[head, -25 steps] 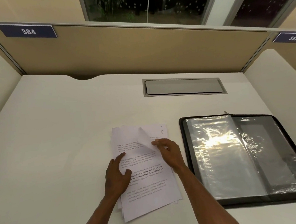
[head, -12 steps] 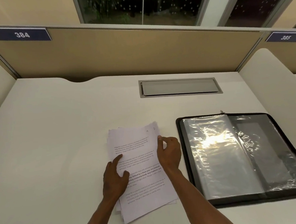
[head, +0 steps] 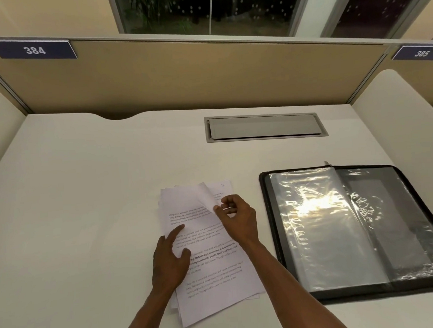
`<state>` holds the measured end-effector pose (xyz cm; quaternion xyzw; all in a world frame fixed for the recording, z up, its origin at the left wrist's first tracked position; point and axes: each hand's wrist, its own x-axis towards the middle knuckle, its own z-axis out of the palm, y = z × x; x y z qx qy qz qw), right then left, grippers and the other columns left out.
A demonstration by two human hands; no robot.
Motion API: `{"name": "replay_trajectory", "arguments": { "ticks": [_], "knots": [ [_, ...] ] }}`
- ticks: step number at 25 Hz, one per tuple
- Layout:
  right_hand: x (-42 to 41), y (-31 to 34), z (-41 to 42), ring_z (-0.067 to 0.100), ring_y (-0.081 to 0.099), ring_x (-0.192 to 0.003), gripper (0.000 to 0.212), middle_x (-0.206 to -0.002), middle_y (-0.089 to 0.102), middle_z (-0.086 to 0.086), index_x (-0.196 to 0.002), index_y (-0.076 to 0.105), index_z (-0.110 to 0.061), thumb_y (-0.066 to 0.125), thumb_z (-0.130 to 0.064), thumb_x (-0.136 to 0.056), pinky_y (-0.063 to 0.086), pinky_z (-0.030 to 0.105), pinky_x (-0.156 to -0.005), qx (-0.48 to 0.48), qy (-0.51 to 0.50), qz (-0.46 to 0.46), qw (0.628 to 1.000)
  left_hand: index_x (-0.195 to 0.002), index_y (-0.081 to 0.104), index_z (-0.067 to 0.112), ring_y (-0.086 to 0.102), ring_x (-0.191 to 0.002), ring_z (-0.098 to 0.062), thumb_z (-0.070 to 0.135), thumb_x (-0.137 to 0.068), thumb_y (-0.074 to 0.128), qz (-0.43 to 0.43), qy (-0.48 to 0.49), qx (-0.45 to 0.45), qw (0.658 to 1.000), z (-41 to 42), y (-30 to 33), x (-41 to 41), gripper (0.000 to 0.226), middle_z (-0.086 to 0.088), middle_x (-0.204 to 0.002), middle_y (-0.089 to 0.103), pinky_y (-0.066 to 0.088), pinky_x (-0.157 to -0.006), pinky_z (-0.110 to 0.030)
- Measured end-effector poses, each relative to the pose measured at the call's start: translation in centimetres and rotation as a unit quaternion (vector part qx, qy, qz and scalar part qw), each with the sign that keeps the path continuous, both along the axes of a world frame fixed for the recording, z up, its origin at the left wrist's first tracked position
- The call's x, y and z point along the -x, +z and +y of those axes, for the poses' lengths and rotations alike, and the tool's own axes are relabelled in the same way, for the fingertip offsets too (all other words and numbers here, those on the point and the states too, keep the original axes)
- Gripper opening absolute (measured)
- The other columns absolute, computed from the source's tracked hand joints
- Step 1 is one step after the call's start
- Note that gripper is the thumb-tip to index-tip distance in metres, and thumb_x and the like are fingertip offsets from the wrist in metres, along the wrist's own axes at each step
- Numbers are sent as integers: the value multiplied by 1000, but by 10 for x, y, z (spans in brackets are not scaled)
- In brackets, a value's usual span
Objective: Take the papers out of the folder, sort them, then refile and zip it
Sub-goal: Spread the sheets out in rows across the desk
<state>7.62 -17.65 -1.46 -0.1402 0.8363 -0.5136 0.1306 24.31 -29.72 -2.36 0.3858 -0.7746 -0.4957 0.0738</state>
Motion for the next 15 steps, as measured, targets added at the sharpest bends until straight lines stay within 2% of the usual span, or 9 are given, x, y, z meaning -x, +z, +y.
{"name": "replay_trajectory", "arguments": {
  "ticks": [3,5,6,8,10,13,15],
  "knots": [
    [-6,1,-1,2,67,-82,25,-94,71,-13,-100,72,-22,83,-31,-80,51,10,-69,-1,31,-29,999,-116,66,41,57,-108,-13,47,-90,67,2,38,-56,998,4,10,7,28,4,-116,57,51,-97,-39],
    [-12,0,-3,-1,67,-85,20,-92,72,-17,-94,74,-24,84,-34,-79,51,9,-73,2,48,-27,998,-107,68,43,58,-107,-13,71,-81,61,-2,54,-95,994,6,18,13,38,8,-116,58,51,-94,-38],
    [-17,-1,-6,-3,66,-86,16,-91,72,-19,-92,75,-26,83,-34,-80,52,10,-76,0,57,-20,998,-103,67,45,58,-104,-11,76,-78,59,-6,59,-110,992,6,21,16,41,11,-114,57,51,-91,-36],
    [-25,0,-10,-6,66,-89,11,-91,71,-22,-91,75,-29,81,-30,-82,54,15,-82,-6,70,-5,998,-95,59,48,57,-94,-6,74,-78,62,-12,71,-148,986,7,29,20,31,15,-106,55,47,-83,-30],
    [-31,0,-13,-5,65,-93,19,-98,69,-23,-98,73,-30,82,-29,-81,54,17,-83,4,73,-5,997,-93,56,43,56,-88,-2,61,-83,67,-13,95,-177,980,4,29,22,23,15,-102,55,45,-75,-27],
    [-33,-2,-13,-4,62,-95,45,-109,62,-20,-116,65,-26,86,-32,-77,52,10,-76,2,81,-15,997,-104,67,27,68,-87,-14,56,-80,75,-4,126,-224,966,-3,18,18,38,4,-107,67,54,-68,-28],
    [-30,-4,-12,-5,62,-93,46,-108,63,-17,-117,65,-25,86,-29,-77,50,7,-73,-12,91,-20,996,-100,74,23,73,-83,-19,59,-74,78,8,136,-248,959,-4,9,16,44,-1,-104,72,61,-71,-36]
  ]
}}
